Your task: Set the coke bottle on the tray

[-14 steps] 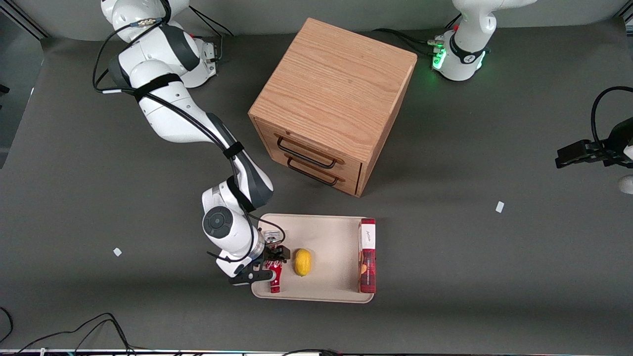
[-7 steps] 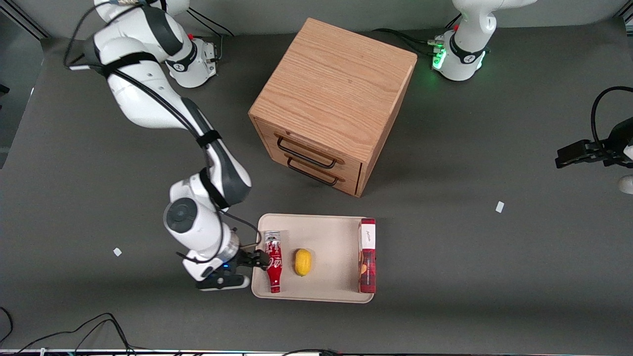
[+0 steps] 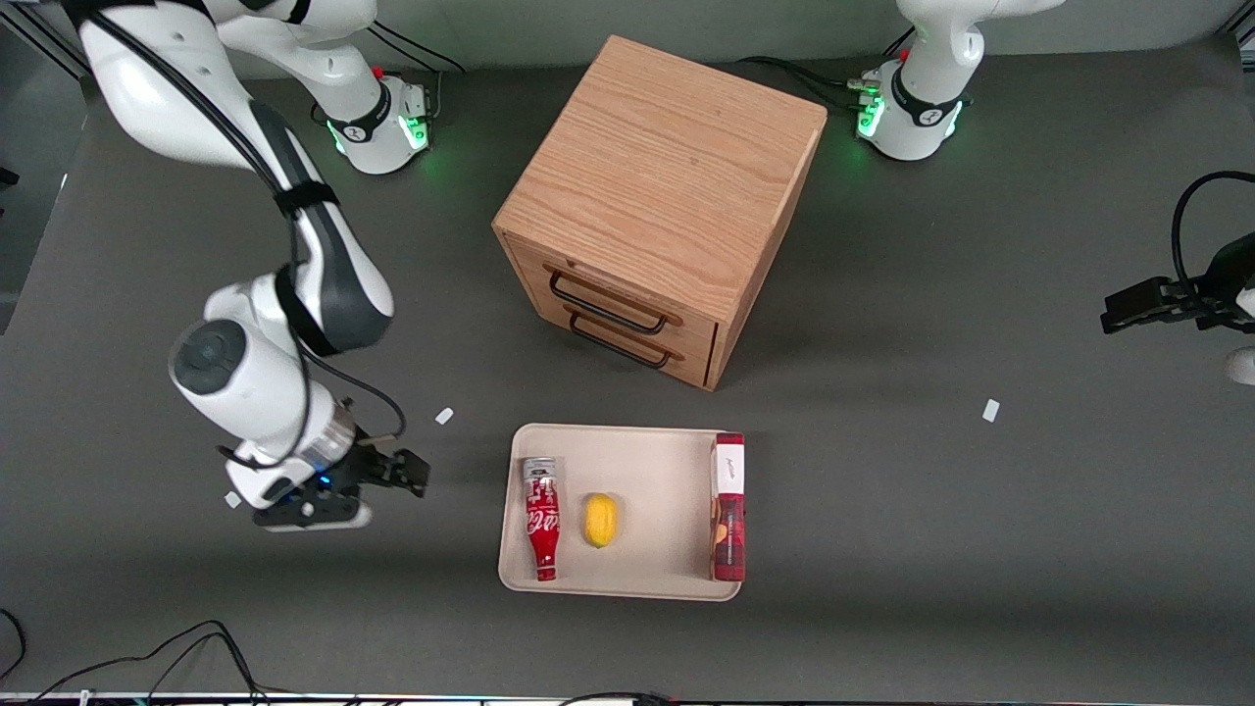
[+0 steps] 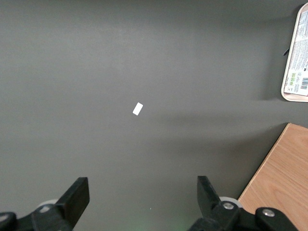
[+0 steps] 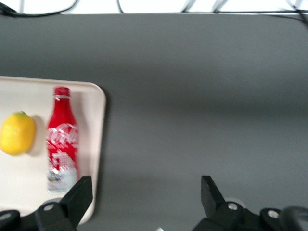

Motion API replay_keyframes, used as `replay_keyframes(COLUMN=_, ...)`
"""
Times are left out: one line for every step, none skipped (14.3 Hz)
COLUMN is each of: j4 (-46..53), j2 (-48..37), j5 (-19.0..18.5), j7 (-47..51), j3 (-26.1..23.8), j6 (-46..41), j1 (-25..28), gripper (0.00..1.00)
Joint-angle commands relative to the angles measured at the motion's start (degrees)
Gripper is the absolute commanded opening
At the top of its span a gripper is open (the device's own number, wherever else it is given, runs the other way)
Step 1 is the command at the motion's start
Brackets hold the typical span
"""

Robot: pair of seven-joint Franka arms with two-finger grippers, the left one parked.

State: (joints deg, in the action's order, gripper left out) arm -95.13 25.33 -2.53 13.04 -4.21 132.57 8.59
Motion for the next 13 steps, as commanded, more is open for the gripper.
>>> replay_keyframes(j4=-13.3, j2=-13.4, j5=0.8, j7=-2.5, j3=2.4, j6=-3.3, j1=-0.3, gripper=1.0)
replay_keyframes(j4=-14.8, j2=-16.6, j5=0.9, j7=-4.0, j3=3.3, j6=-6.0, j1=-0.3, gripper=1.0)
replay_keyframes(j4=-16.2, j2=-19.8, j5=2.2, j7=-4.7, j3=4.1, j6=-8.4, j1=-0.3, gripper=1.0)
replay_keyframes(j4=-17.8, j2=-22.8, j5=4.1, j7=-5.2, j3=5.2, j6=-10.8, j1=-0.3, gripper=1.0)
replay_keyframes(j4=-18.9, j2=-25.8, j5=4.9, j7=-5.6, j3=6.4, j6=-13.5, j1=-0.3, gripper=1.0)
replay_keyframes(j4=-19.0, j2=-28.3, j5=4.9, j7=-5.9, j3=7.1, j6=-17.0, j1=-0.3, gripper=1.0)
replay_keyframes(j4=-18.9, j2=-30.5, j5=4.9, j7=-6.0, j3=8.1, j6=-21.0, j1=-0.3, gripper=1.0)
replay_keyframes(j4=-18.8, j2=-32.6, j5=4.9, j7=-6.0, j3=9.1, j6=-24.3, j1=-0.2, gripper=1.0)
replay_keyframes(j4=-18.8, j2=-34.3, j5=4.9, j7=-6.1, j3=9.9, j6=-26.6, j1=-0.3, gripper=1.0)
replay_keyframes(j4=-18.6, j2=-35.7, j5=4.7, j7=-6.2, j3=11.0, j6=-28.6, j1=-0.2, gripper=1.0)
replay_keyframes(j4=-17.7, j2=-36.3, j5=4.3, j7=-6.1, j3=11.4, j6=-30.3, j1=-0.2, gripper=1.0)
replay_keyframes(j4=-15.8, j2=-36.7, j5=4.0, j7=-6.1, j3=11.6, j6=-32.5, j1=-0.2, gripper=1.0)
replay_keyframes(j4=-13.6, j2=-36.5, j5=3.9, j7=-6.1, j3=11.7, j6=-35.3, j1=-0.2, gripper=1.0)
